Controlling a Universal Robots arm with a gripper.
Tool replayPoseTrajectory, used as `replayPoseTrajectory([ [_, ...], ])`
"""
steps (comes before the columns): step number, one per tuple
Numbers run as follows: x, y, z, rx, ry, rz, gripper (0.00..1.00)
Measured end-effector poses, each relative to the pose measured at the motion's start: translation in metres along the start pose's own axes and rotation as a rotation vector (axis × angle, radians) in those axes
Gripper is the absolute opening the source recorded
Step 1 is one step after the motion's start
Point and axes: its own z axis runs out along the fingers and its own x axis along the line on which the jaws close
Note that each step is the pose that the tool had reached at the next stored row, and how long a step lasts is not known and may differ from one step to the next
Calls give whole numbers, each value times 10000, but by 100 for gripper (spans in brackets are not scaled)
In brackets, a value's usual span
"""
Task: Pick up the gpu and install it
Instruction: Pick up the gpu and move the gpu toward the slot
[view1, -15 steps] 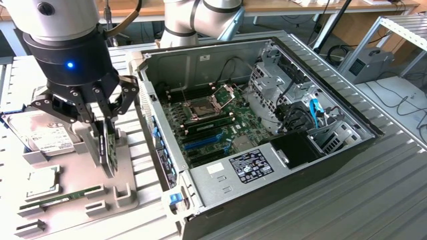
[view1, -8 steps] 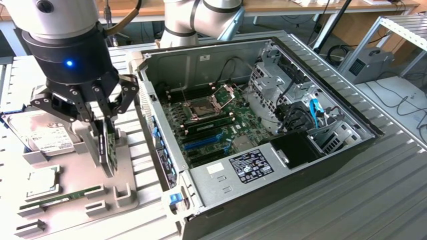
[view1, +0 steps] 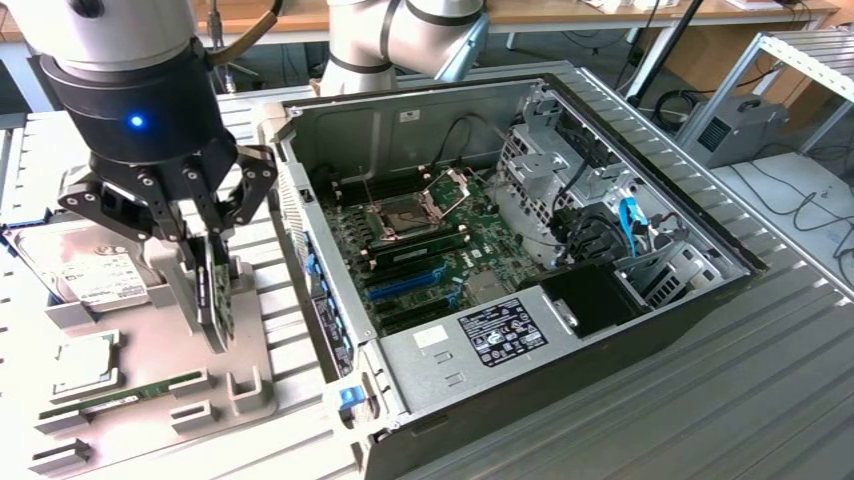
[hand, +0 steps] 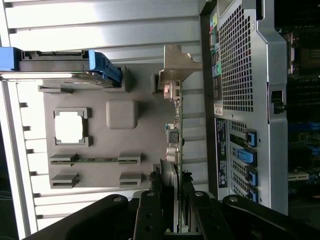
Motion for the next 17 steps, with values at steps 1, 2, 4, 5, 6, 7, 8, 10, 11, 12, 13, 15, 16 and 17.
replayPoseTrajectory([
  [1, 0, 0, -4, 1, 0, 1, 26],
  [2, 0, 0, -7, 1, 0, 0, 26],
  [4, -1, 0, -17, 2, -1, 0, 26],
  [5, -1, 0, -21, 3, -1, 0, 26],
  [6, -1, -1, -29, 4, -1, 0, 26],
  [7, -1, -1, -33, 4, 0, 1, 26],
  [8, -1, -1, -39, 4, -1, 0, 26],
  [10, -1, -1, -47, 5, -1, 1, 26],
  [11, -1, -1, -50, 5, -1, 1, 26],
  [12, -2, -1, -54, 5, -1, 0, 26],
  [13, -2, -1, -58, 5, -1, 0, 26],
  [15, -2, -2, -66, 6, -1, 0, 26],
  [16, -2, -2, -69, 5, -1, 0, 26],
  [17, -2, -2, -72, 5, -1, 0, 26],
])
